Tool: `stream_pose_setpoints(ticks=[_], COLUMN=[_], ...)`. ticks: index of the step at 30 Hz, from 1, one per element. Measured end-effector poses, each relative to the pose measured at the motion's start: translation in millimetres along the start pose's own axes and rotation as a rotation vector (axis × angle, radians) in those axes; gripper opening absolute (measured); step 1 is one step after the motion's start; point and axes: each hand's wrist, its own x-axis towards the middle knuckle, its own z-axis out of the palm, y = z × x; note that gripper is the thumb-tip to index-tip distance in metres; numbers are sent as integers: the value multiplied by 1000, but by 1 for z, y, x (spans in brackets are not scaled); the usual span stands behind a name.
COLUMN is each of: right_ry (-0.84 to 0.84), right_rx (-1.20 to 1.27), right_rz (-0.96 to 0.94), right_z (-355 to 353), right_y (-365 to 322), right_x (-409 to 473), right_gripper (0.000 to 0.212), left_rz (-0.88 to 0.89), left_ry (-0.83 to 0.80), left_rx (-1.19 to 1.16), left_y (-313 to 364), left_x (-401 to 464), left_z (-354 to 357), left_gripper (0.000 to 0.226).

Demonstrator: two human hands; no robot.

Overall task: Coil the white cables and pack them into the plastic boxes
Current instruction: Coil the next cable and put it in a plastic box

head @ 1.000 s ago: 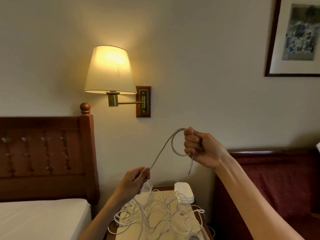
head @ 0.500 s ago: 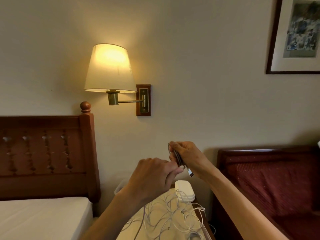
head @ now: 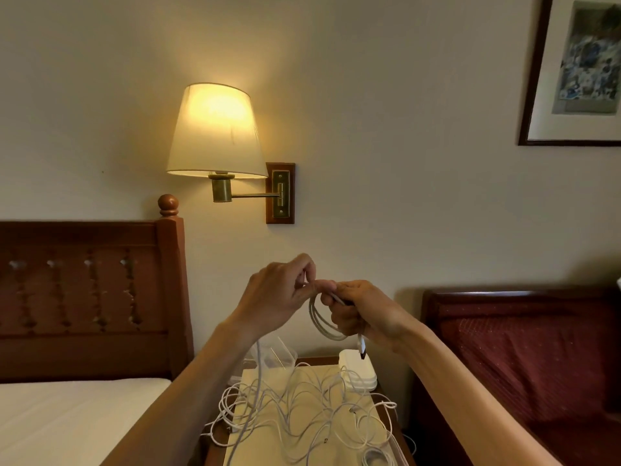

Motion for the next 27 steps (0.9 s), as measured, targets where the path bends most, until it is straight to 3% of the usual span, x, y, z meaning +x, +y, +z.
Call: stream_pose_setpoints(ticks=[2,4,9,16,20,24,27], right_ry=[-55,-100,-131,-76,3,133,180], right_rx=[87,193,603,692,736,432,227], right_rz=[31,75,103,7,-76,-84,-88], right_z=[-3,-6,-18,-31,-42,-34,-22], right_y=[0,1,-6,-29,-43,-37,-27], right_x=[-1,-1,0,5,12,22,28], right_gripper=[41,41,33,31,33,39,39], left_rz=[-31,-55,-160,-347,-371,-224,-36], left_ry=[-105,-163,-65,-33,-39,-496,-585], left_rx=[-290,-435,-528,-623,-426,-21,47], left_y=[-3,-4,-22,-57,-75,-36,8], left_x=[-2,-8,-21,-41,-61,-57,-40], left_z=[4,8,11,25,38,33,14], left_gripper=[47,41,36,34,31,36,42])
